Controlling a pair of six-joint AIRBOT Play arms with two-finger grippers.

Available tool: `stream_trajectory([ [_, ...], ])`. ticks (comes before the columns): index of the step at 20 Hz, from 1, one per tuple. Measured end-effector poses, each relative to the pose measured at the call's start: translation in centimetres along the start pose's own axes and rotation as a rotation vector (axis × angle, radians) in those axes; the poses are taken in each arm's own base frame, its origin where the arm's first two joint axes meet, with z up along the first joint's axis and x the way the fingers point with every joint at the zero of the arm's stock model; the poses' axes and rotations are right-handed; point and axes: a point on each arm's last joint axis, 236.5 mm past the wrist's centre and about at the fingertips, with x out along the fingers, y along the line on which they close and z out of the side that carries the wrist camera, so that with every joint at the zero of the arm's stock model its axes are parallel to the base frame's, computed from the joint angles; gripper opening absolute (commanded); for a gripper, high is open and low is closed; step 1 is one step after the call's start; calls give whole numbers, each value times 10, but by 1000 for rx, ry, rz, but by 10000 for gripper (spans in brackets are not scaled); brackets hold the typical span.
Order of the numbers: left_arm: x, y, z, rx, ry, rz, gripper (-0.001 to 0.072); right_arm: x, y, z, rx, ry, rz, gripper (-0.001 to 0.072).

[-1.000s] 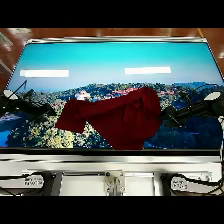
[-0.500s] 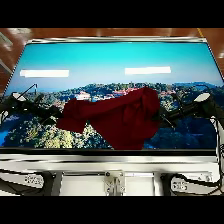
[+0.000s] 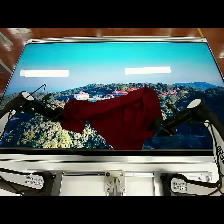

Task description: Fold the shirts.

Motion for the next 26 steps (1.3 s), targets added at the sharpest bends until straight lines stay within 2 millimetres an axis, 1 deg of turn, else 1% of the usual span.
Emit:
stream_trajectory([
  [3, -23, -17, 5, 42, -57, -18, 41, 38, -6, -28, -15, 76, -45, 652],
  [5, -40, -25, 7, 68, -99, -18, 41, 58, -9, -42, -12, 105, -68, 651],
  [7, -55, -34, 9, 92, -139, -20, 41, 76, -4, -51, -9, 113, -67, 650],
  [8, -62, -38, 9, 103, -156, -20, 42, 83, 0, -54, -9, 116, -64, 633],
  [9, -68, -41, 8, 110, -168, -23, 41, 90, 6, -53, -8, 105, -56, 513],
  [11, -78, -47, 7, 127, -193, -22, 41, 103, 12, -43, -19, 43, -65, 56],
  [12, -83, -49, 6, 134, -206, -22, 41, 107, 16, -37, -19, 14, -62, 65],
  [14, -94, -55, 5, 151, -231, -22, 41, 111, 28, -31, -30, -25, -44, 61],
  [15, -102, -58, 5, 162, -251, -22, 41, 109, 33, -24, -54, -58, -40, 61],
  [16, -111, -63, 6, 176, -277, -21, 41, 102, 41, -16, -88, -103, -36, 61],
  [17, -125, -71, 8, 194, -315, -23, 41, 92, 55, -11, -126, -137, -16, 60],
  [18, -140, -80, 9, 215, -359, -29, 41, 79, 77, -9, -176, -171, 17, 60],
  [19, -162, -93, 11, 242, -419, -40, 41, 61, 95, -5, -236, -216, 32, 60],
  [20, -186, -108, 13, 272, -486, -50, 41, 36, 119, 1, -308, -292, 49, 60],
  [21, -218, -126, 15, 310, -577, -64, 41, 9, 144, 2, -384, -360, 67, 60],
  [23, -289, -166, 9, 391, -776, -94, 41, -54, 195, -8, -552, -514, 79, 61],
  [24, -332, -189, 0, 434, -900, -112, 41, -94, 222, -16, -622, -623, 81, 61],
  [25, -375, -210, -12, 471, -1027, -131, 41, -132, 243, -27, -681, -726, 70, 61],
  [26, -421, -231, -30, 507, -1162, -151, 41, -175, 264, -43, -733, -846, 60, 60],
])
